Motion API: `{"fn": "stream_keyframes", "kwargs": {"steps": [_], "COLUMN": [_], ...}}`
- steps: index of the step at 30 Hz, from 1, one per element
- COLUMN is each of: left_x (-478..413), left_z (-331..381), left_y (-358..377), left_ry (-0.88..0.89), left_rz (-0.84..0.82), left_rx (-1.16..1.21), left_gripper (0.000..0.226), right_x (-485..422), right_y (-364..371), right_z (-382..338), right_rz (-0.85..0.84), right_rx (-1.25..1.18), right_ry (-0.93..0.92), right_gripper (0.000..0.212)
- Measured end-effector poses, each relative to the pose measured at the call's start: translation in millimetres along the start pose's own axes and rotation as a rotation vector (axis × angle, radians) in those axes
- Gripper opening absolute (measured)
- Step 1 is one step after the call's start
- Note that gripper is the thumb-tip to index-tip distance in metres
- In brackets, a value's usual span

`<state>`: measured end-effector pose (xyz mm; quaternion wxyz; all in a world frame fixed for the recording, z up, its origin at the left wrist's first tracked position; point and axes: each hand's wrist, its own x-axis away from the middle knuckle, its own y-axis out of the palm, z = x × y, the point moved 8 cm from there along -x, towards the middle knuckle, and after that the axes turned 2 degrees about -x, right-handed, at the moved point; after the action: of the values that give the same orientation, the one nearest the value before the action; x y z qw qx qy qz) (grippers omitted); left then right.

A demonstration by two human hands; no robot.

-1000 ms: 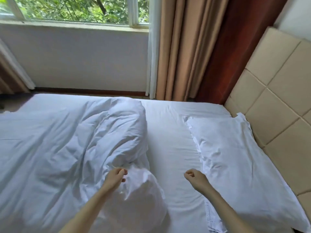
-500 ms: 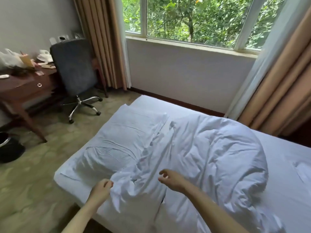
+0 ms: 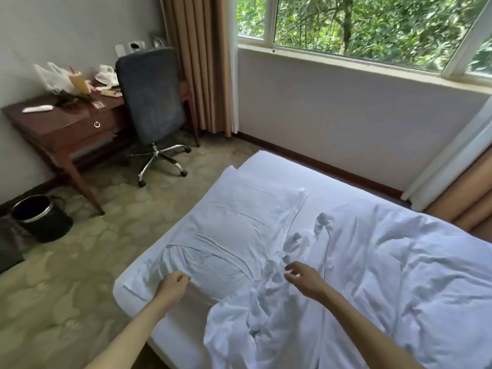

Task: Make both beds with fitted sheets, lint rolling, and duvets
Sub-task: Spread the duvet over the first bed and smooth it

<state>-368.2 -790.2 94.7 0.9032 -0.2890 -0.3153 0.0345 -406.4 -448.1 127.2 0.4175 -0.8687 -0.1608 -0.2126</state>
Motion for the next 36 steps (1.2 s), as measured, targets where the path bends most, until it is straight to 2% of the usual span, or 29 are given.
{"fn": "stream_keyframes", "kwargs": {"steps": [10, 14, 19, 21, 25, 29, 31, 34, 36], "left_x": [-137, -215, -302, -334, -377, -409, -393, -362, -329], "left_z": [-32, -53, -62, -70, -83, -105, -75, -5, 48], "left_y": [-61, -78, -84, -78, -46, -14, -8, 7, 16], "left_ry": [-0.130, -0.149, -0.187, -0.198, -0.259, -0.371, -0.396, -0.222, -0.023], "left_rz": [-0.018, -0.034, -0.119, -0.135, -0.289, -0.387, -0.435, -0.497, -0.504], "left_rx": [-0.107, -0.169, -0.189, -0.168, -0.044, 0.114, 0.178, 0.184, 0.017], "left_gripper": [0.022, 0.033, 0.026, 0.035, 0.050, 0.088, 0.103, 0.084, 0.078], "right_x": [-95, -137, -200, -217, -225, -213, -210, -217, -229], "right_y": [42, 77, 124, 143, 172, 177, 166, 138, 107], "right_z": [-62, -83, -115, -122, -108, -90, -90, -108, -136], "right_rz": [-0.079, -0.082, -0.100, -0.099, -0.067, -0.029, 0.007, 0.127, 0.272], "right_rx": [-0.001, 0.006, -0.066, -0.103, -0.187, -0.244, -0.278, -0.411, -0.496], "right_ry": [0.063, 0.163, 0.231, 0.243, 0.325, 0.408, 0.426, 0.419, 0.366], "right_gripper": [0.034, 0.034, 0.034, 0.033, 0.023, 0.015, 0.014, 0.014, 0.023]}}
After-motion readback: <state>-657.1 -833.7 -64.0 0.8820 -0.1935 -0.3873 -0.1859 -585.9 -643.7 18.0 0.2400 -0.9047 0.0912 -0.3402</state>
